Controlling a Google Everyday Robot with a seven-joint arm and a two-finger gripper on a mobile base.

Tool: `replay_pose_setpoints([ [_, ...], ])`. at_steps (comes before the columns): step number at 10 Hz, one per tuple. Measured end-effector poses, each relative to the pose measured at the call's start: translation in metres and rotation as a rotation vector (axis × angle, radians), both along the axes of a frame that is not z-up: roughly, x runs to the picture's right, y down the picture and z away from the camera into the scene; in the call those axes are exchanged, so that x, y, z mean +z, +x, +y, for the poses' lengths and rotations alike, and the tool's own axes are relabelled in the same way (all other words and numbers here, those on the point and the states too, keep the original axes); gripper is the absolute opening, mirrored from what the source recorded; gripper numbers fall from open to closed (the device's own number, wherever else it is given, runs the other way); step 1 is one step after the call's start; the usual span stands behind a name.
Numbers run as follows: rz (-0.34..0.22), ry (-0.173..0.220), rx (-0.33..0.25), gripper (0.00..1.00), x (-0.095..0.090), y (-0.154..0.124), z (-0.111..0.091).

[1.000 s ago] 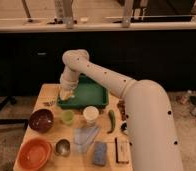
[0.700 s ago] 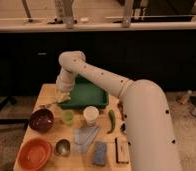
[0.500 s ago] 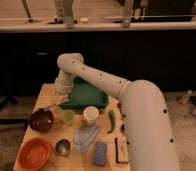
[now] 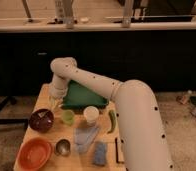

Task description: Place fork in purple bowl

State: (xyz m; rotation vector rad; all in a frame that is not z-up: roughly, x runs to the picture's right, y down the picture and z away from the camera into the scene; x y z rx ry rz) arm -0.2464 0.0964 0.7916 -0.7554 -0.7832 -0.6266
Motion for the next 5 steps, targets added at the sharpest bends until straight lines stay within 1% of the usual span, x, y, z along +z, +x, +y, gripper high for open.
replay_pose_setpoints([
  [5, -0.05, -0.042, -0.057, 0.0, 0.005, -0.039, 0.024],
])
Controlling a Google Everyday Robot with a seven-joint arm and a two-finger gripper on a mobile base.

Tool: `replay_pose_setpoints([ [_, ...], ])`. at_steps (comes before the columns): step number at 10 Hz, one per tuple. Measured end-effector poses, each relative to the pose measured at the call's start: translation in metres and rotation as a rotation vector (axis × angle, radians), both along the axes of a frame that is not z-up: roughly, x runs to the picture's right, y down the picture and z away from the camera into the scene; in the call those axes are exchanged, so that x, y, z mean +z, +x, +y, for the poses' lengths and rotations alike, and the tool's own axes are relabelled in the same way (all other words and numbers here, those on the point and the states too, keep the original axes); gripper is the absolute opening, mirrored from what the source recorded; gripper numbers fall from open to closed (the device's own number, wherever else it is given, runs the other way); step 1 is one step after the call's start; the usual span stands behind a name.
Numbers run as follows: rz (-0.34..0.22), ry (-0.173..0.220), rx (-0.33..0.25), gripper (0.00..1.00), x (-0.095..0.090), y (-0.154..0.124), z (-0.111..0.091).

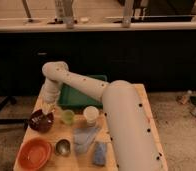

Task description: Place fork in purple bowl

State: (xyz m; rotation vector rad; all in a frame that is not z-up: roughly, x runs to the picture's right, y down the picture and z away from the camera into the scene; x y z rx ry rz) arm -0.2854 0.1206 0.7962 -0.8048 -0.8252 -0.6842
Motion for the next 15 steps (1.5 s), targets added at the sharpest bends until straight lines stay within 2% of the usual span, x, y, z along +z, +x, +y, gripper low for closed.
replay_pose_setpoints([
  [4, -0.015, -0.005, -0.028, 0.0, -0.003, -0.01, 0.007],
  [8, -0.017, 0.002, -0.036, 0.02, -0.006, -0.014, 0.004],
  [10, -0.016, 0.002, -0.035, 0.19, -0.006, -0.014, 0.004],
  [12, -0.016, 0.002, -0.035, 0.42, -0.006, -0.014, 0.004],
  [14, -0.016, 0.002, -0.035, 0.58, -0.006, -0.014, 0.004],
  [15, -0.016, 0.002, -0.035, 0.7, -0.006, -0.014, 0.004],
])
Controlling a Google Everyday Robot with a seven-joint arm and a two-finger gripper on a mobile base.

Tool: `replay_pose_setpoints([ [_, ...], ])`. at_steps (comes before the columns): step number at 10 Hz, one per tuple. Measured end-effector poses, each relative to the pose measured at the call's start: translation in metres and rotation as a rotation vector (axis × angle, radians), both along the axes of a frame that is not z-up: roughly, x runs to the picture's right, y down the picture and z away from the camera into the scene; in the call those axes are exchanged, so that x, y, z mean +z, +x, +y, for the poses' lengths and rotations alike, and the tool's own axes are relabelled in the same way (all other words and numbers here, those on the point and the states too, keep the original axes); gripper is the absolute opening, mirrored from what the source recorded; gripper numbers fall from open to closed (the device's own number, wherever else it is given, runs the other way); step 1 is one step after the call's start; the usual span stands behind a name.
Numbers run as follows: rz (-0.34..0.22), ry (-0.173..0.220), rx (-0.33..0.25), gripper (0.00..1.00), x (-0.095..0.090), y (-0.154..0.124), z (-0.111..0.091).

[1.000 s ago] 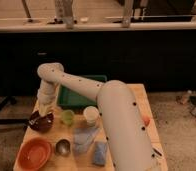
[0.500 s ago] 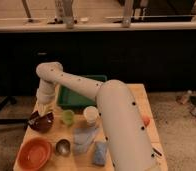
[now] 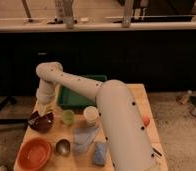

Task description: Place fork in purple bowl

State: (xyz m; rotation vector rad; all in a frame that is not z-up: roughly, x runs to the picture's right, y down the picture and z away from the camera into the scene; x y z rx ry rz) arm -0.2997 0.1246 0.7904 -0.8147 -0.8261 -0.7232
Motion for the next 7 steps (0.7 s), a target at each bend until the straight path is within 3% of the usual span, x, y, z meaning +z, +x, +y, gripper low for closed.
replay_pose_setpoints([
  [1, 0.0, 0.0, 0.0, 0.78, 0.0, 0.0, 0.0],
  [2, 0.0, 0.0, 0.0, 0.8, 0.0, 0.0, 0.0],
  [7, 0.0, 0.0, 0.0, 0.8, 0.0, 0.0, -0.0001],
])
